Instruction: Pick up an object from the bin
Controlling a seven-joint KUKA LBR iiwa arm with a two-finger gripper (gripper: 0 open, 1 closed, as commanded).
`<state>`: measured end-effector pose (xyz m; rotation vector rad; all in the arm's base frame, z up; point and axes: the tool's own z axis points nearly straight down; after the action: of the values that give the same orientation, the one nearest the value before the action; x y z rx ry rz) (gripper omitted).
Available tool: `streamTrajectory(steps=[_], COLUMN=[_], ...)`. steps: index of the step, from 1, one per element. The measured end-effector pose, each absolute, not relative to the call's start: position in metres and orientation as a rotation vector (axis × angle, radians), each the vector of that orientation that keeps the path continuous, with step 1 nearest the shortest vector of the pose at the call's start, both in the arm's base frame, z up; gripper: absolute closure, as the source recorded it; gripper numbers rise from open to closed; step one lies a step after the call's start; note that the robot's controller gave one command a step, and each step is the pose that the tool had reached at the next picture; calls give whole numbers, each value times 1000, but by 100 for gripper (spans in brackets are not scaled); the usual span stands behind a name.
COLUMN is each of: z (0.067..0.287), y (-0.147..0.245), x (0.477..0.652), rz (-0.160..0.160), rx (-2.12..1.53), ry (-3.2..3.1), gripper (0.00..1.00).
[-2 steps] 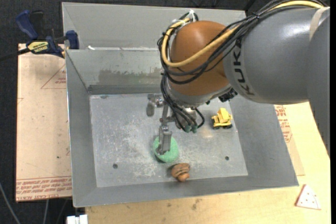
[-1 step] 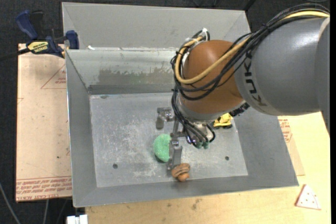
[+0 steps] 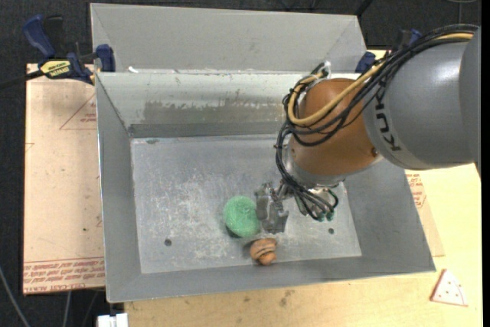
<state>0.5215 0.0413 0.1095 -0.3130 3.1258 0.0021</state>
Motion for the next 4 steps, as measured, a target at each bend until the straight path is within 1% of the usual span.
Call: streamTrajectory(steps=[1, 2, 3, 4], z=[109, 109, 83, 73], y=[41, 41, 70, 58], x=[522, 522, 525, 520], rz=[3, 3, 1, 9], rx=[-313, -313, -360, 52], ry=[3126, 3126, 3127, 3127], gripper=[0, 0, 0, 100])
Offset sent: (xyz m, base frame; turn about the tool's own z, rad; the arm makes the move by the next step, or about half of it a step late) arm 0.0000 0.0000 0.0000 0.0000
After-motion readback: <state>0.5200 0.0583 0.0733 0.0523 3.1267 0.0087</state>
